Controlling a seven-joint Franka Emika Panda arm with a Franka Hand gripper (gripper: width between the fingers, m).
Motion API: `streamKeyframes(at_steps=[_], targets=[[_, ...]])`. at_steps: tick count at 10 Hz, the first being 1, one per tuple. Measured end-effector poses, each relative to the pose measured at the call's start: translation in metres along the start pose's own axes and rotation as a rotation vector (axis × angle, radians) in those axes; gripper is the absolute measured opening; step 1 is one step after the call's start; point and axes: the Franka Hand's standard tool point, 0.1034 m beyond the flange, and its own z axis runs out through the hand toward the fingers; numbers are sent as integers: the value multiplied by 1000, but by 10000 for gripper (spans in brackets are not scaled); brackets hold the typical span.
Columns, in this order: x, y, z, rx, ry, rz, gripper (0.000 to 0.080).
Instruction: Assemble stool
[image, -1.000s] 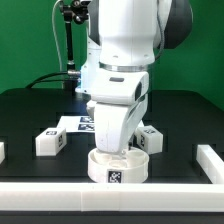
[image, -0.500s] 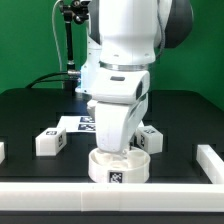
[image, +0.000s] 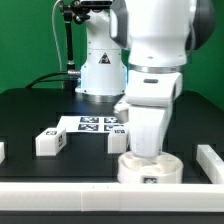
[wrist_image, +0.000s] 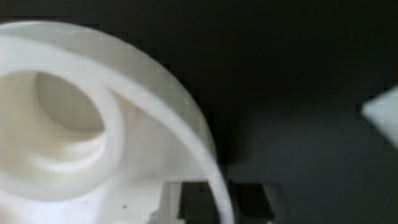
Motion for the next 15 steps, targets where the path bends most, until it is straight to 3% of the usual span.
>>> streamKeyframes(at_steps=[3,4,8,9,10,11,12,13,15], targets=[[27,6,-2,-16,13,26,34],[32,7,-2,-9,9,26,34],[31,7,-1,-2,4,35,34],[31,7,-1,-2,4,36,233],[31,8,-1,-2,4,36,369],[31,8,-2,-2,4,37,369],[33,7,-8,-9,6,62,569],[37,7,-25,-28,13,105,625],[35,5,-43,-24,2,119,642]])
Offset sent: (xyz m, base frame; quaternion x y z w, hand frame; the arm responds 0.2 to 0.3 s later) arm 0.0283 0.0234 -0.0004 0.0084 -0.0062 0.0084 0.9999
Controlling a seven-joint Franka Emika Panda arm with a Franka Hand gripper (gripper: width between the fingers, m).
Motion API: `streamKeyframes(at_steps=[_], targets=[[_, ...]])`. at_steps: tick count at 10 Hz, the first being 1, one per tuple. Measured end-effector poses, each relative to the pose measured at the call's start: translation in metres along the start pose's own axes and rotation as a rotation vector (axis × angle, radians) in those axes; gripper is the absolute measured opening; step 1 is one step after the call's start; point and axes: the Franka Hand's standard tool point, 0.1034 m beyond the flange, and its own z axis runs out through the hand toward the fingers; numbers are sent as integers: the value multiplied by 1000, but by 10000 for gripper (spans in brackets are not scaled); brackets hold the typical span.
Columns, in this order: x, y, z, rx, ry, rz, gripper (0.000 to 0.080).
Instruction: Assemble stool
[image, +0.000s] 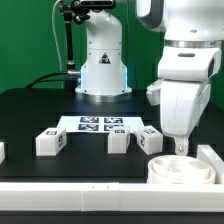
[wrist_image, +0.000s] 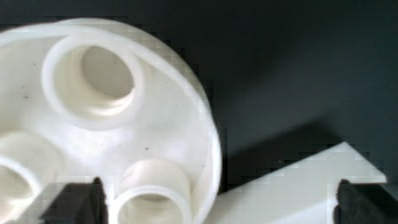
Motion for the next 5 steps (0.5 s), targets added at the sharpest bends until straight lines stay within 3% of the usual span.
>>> streamKeyframes(at_steps=[2,3,5], targets=[[-4,-10,-12,-29,15,167,649],[-11,-17,-8,-21,3,202,649],[-15,-16,-7,-17,-4,212,649]])
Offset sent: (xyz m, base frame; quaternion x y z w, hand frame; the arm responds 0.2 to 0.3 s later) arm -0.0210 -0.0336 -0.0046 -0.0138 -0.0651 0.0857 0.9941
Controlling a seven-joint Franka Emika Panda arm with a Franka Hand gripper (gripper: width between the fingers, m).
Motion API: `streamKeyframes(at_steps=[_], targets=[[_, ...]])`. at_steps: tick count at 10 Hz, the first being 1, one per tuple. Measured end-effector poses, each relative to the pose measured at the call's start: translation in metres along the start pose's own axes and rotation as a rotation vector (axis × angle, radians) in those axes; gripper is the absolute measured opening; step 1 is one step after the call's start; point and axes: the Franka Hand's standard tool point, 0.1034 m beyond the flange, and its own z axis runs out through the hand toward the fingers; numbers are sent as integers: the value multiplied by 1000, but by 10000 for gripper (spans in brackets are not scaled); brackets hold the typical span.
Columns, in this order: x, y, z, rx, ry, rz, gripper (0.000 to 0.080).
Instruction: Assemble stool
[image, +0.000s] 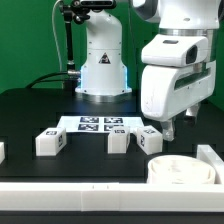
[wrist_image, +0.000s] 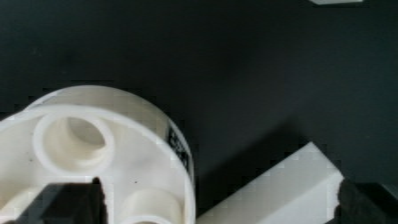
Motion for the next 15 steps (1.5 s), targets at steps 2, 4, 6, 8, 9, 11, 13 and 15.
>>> streamKeyframes(at_steps=[2,4,6,8,9,11,13,15], targets=[[0,0,0,1,0,6,649],[-1,1,1,1,6,109,649],[-23,-1,10,-11,17,363,649],[-31,7,8,-7,21,519,649],[-30,7,8,-2,24,603,649],[-27,4,9,15,30,728,649],[-36,4,13,19,5,722,649],[-45,-6,14,41,-78,721,649]])
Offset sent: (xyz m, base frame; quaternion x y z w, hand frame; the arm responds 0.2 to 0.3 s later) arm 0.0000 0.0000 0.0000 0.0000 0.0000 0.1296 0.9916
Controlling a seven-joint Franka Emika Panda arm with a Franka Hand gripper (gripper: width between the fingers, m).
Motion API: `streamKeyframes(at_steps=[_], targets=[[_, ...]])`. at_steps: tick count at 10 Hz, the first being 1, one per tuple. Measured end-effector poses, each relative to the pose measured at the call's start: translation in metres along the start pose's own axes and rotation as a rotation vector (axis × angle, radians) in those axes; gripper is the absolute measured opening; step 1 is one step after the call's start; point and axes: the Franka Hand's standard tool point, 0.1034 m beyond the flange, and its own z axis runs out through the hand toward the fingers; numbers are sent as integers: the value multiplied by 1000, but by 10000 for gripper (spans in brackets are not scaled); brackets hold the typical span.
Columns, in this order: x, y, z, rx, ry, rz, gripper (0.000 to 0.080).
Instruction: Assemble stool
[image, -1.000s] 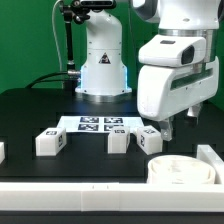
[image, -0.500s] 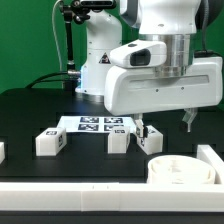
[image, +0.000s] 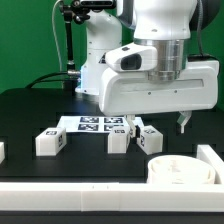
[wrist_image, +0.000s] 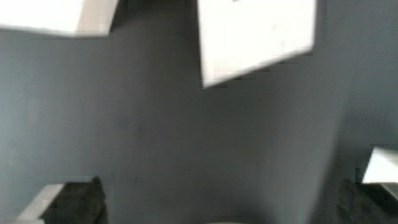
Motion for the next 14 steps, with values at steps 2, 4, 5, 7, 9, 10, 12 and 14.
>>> streamKeyframes(at_steps=[2,4,5,7,9,10,12,14], targets=[[-2,-6,-6,14,-100,-47,649],[-8,-7,-4,27,-275,-43,649],[-13,-7,-3,32,-358,-45,649],[-18,3,1,7,-515,-51,649],[-24,3,4,10,-633,-43,649],[-26,2,6,14,-699,-43,649],[-32,0,9,20,-817,-46,649],[-32,-7,21,17,-912,-51,649]])
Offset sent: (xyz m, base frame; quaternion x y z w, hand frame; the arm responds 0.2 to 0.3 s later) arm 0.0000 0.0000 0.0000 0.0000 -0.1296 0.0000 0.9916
